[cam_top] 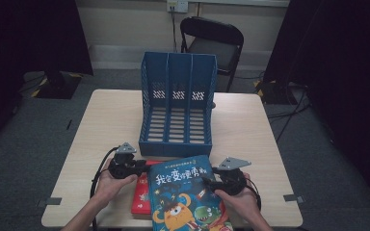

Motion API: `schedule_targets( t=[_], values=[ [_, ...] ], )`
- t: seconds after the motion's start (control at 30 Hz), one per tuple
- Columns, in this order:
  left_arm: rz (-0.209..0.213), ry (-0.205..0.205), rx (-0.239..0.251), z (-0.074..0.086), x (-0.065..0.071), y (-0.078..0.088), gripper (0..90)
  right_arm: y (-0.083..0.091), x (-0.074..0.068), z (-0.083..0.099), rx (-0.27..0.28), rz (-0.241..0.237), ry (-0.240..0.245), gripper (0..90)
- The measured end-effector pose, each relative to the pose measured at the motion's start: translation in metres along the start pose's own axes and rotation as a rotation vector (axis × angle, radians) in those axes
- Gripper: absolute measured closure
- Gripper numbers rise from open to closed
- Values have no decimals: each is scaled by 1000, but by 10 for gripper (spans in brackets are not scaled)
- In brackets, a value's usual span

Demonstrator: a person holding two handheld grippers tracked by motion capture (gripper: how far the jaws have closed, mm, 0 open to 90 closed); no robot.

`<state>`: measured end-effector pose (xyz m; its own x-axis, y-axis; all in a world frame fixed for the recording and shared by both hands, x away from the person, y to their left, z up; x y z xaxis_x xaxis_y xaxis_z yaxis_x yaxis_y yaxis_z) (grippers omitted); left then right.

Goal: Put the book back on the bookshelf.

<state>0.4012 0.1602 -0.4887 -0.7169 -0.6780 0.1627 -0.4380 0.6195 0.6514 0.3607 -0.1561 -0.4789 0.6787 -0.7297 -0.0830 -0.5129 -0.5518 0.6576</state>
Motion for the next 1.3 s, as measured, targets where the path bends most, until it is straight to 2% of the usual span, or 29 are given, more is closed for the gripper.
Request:
schedule_targets(
  t=[0.07, 0.13, 0.27, 0.33, 0.37, 0.43, 0.5, 0.6, 0.63, 0.7, 0.73, 0.83, 0.93, 1.03, 1.1, 1.23, 1.3],
  values=[
    [-5, 12, 9, -2, -2, -3, 662, 1, 1, 1, 4, 2, -6, 457],
    [-26, -27, 15, -5, -2, -5, 654, 1, 1, 2, 8, 2, -11, 458],
    [-45, -8, 23, -5, -1, -4, 641, 2, 2, 2, 9, 1, -12, 459],
    [-6, 28, 25, -3, 1, -2, 624, 2, 3, 2, 9, -2, -15, 459],
    [11, 45, 16, -1, 4, -1, 555, 2, 3, 3, 10, -4, -15, 459],
    [-5, 5, 6, 1, 12, 5, 517, 2, 4, 3, 10, -13, -26, 459],
    [33, 21, 26, 2, 20, 13, 496, 2, 5, 3, 11, -20, -34, 460],
    [45, 4, -15, 12, 33, 18, 436, 2, 5, 3, 10, -16, -36, 461],
    [71, 1, -32, 16, 37, 17, 403, 2, 5, 3, 11, -15, -37, 461],
    [90, -18, -26, 21, 42, 17, 357, 2, 4, 3, 10, -15, -40, 461],
    [100, -7, -24, 21, 44, 17, 357, 2, 4, 3, 11, -14, -39, 462],
    [104, -14, -22, 18, 47, 12, 366, 2, 4, 3, 6, -13, -39, 462],
    [86, -21, -27, 15, 46, 9, 374, 2, 5, 3, 7, -12, -41, 461],
    [95, 4, -9, 17, 43, 10, 432, 2, 4, 3, 10, -10, -40, 461],
    [99, 3, -11, 15, 42, 9, 433, 2, 5, 3, 10, -10, -41, 461],
    [63, -20, -9, 10, 41, 3, 398, 1, 5, 2, 14, 7, -37, 457],
    [68, -18, -16, 7, 39, 1, 391, 2, 4, 2, 12, 20, -35, 457]
  ],
)
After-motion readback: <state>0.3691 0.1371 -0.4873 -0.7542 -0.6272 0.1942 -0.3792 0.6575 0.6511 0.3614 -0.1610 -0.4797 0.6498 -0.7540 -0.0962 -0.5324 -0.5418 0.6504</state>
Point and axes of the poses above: each handheld gripper's, and its own axes: y roughly backward along the jaws, z roughly out of its underside, x roughly to its right, the point moved 4 cm from there along -y, roughly forward along the jaws, and after that the axes turned 4 degrees about -y, right-handed, at the moved point
